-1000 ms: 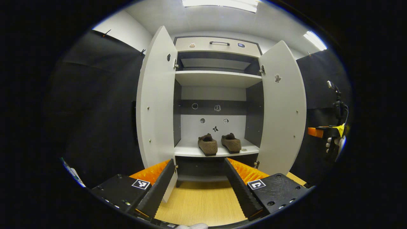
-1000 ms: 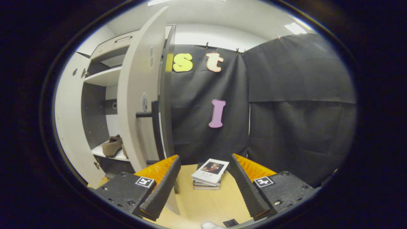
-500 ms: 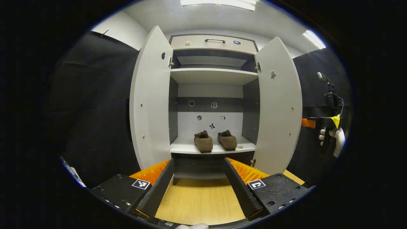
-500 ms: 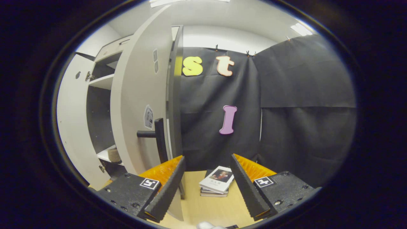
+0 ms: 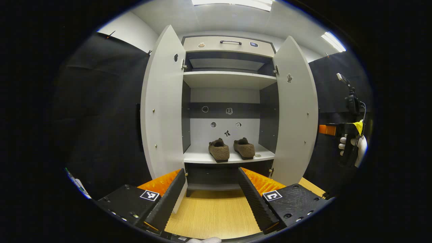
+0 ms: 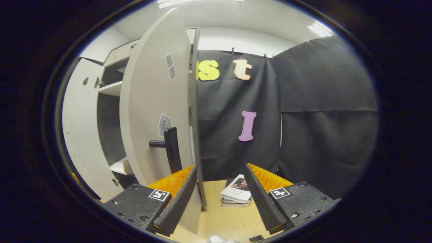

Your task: Grab one shoe with the right hand and put it into the shoe cabinet, grab the other shoe with the left hand and put it into the shoe cabinet; then close the right door with the right hand and the left door with the left hand.

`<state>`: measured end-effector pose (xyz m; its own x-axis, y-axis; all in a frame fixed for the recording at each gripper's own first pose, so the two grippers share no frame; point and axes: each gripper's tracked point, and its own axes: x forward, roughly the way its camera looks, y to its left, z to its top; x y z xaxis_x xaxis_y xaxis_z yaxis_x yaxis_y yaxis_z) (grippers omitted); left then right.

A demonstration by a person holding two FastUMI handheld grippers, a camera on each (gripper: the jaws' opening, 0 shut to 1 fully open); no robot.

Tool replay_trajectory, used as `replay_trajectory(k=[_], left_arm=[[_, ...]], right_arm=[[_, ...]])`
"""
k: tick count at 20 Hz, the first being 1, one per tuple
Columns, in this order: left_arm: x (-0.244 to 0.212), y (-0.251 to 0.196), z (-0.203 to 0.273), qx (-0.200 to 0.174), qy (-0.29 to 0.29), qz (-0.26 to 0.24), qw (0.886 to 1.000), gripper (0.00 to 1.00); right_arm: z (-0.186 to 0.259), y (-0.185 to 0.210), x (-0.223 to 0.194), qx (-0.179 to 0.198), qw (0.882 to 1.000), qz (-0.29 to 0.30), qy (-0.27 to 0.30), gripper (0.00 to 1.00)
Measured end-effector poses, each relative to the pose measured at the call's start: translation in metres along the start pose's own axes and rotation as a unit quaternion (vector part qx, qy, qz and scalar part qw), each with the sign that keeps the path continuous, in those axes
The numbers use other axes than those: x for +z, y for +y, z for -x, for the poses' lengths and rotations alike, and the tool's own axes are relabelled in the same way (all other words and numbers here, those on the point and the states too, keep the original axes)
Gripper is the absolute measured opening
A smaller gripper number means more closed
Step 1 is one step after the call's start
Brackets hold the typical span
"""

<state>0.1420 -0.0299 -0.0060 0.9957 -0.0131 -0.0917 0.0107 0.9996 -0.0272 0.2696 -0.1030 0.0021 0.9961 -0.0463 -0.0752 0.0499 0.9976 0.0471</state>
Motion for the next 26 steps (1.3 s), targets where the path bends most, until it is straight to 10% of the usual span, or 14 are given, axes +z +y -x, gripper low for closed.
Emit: replay_trajectory(k=[9, 26], left_arm=[[-0.004, 0.053, -0.001, 0.032, 0.006, 0.000, 0.999, 0.95], [0.045, 0.256, -0.069, 0.183, -0.043, -0.017, 0.982, 0.95]], right_arm=[[0.013, 0.119, -0.013, 0.112, 0.994, 0.011, 0.005, 0.99], [0.095, 0.086, -0.092, 0.029, 0.997, -0.002, 0.078, 0.99]])
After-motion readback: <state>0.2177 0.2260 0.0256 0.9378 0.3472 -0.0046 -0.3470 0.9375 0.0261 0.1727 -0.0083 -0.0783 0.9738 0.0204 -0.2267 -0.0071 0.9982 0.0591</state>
